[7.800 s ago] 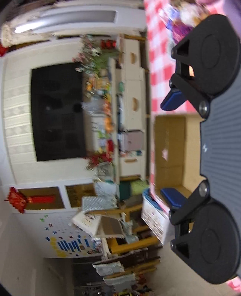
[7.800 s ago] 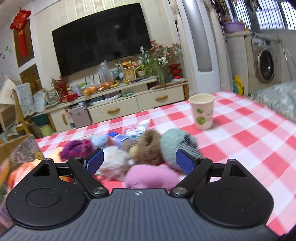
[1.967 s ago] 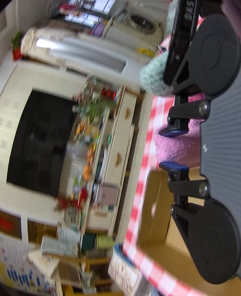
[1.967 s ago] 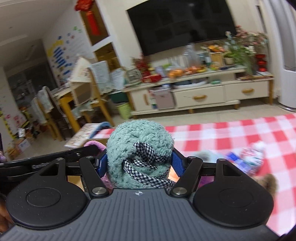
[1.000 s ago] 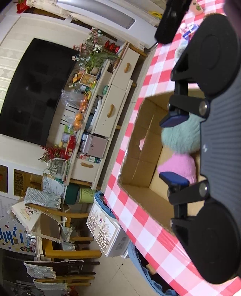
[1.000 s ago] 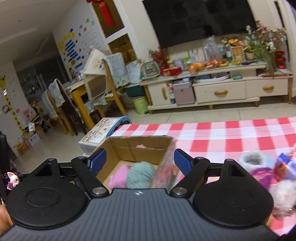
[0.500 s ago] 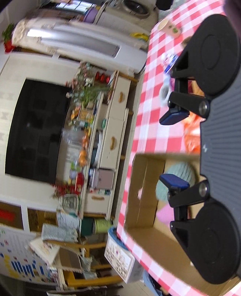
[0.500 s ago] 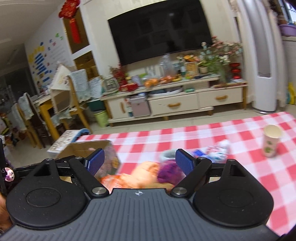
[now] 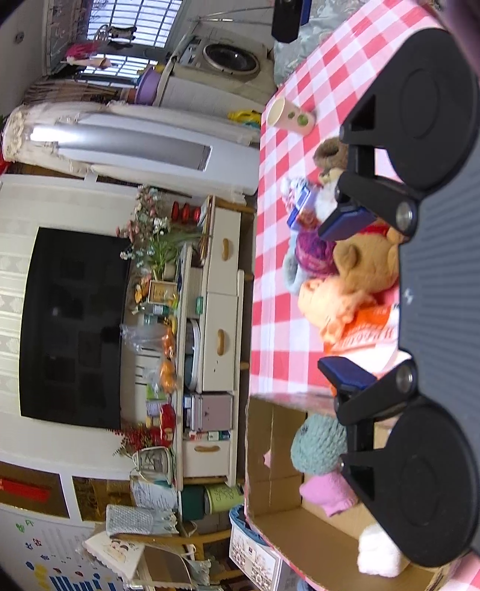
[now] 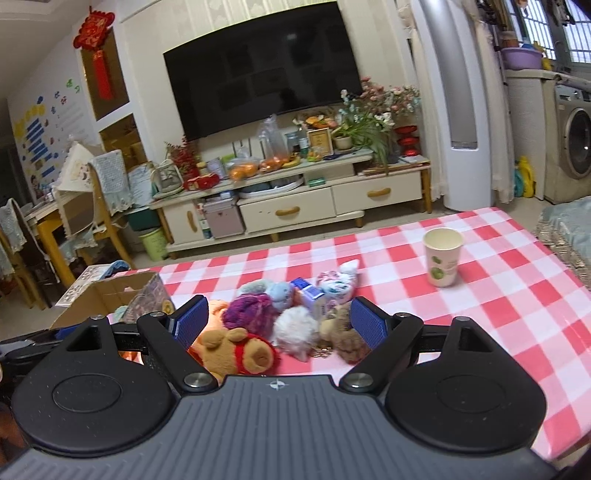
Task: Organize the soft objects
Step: 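Move both open tools back over the soft-toy pile, then grasp the brown fuzzy ring with the right tool while the left tool grasps the teddy bear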
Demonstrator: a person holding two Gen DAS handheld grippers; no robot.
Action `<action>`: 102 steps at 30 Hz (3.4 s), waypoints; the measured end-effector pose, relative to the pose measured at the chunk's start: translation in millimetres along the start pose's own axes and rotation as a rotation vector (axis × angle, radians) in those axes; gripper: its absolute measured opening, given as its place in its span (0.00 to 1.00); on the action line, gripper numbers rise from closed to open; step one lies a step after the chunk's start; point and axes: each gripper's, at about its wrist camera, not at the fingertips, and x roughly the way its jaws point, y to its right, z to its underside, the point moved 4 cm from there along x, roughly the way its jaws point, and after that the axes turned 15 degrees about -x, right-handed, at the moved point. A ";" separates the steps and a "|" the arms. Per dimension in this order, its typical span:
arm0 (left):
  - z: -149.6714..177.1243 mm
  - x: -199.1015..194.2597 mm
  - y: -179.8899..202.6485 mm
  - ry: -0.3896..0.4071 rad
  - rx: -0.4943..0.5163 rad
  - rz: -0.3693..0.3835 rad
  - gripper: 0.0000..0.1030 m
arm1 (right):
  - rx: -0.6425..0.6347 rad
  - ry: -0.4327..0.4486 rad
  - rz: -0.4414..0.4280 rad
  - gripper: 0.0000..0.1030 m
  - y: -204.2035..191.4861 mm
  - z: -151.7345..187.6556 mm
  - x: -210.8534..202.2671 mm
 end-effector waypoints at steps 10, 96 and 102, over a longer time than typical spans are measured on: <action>16.1 -0.9 29.4 -0.018 0.020 0.047 0.70 | 0.060 -0.014 0.041 1.00 13.5 20.0 -6.0; 78.9 165.9 49.0 -0.176 0.020 -0.148 0.78 | -0.009 -0.151 0.033 0.99 54.1 75.8 123.9; 82.4 158.8 52.9 -0.182 0.010 -0.131 0.77 | -0.042 -0.150 0.039 0.81 52.2 74.2 125.9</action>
